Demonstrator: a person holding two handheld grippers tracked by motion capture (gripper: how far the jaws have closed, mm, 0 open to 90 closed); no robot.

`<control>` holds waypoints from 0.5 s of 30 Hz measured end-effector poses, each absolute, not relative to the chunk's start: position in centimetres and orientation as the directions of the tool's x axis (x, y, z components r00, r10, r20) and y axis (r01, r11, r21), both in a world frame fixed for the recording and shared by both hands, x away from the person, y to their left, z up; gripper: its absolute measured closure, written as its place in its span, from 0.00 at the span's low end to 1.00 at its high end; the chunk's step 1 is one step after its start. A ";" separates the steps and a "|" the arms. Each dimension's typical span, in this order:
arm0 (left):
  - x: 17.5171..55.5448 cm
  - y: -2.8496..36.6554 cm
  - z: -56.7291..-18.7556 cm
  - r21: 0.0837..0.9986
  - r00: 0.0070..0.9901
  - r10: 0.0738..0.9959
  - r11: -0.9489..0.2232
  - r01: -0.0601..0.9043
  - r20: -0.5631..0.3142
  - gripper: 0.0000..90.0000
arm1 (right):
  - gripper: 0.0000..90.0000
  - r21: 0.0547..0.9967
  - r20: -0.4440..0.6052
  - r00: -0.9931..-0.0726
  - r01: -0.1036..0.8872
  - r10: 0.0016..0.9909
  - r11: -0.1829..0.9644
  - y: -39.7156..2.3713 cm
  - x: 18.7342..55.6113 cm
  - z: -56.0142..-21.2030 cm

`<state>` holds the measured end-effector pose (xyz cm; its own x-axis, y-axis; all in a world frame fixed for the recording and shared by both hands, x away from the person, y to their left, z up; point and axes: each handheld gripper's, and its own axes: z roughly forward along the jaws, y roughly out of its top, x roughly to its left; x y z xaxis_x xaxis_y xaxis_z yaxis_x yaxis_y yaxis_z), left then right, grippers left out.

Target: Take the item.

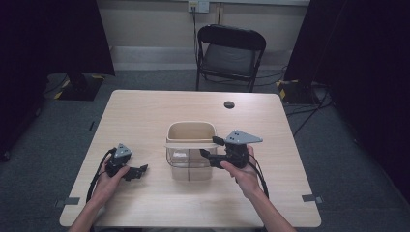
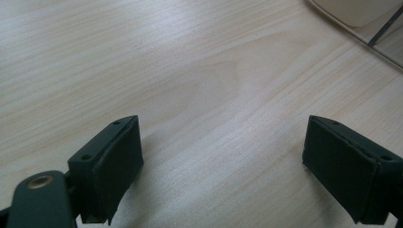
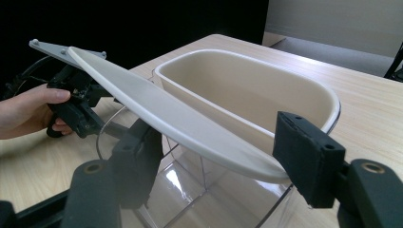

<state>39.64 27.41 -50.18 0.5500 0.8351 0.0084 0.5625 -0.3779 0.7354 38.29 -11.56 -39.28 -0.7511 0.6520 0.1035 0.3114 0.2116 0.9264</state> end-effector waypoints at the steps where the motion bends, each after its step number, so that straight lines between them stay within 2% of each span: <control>1: 39.6 27.4 -50.2 0.735 0.550 0.835 -0.378 0.563 0.008 0.14 | 0.38 0.926 0.103 -0.751 0.312 0.652 0.212 -11.6 38.3 -39.3; 15: 39.6 27.4 -50.2 0.735 0.550 0.835 -0.378 0.562 0.009 0.14 | 0.42 0.924 0.105 -0.759 0.314 0.642 0.219 -11.7 38.6 -38.9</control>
<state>39.64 27.41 -50.18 0.5500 0.8351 0.0088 0.5625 -0.3782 0.7353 38.61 -11.67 -38.92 -0.7595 0.6419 0.1054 0.3137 0.2194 0.9238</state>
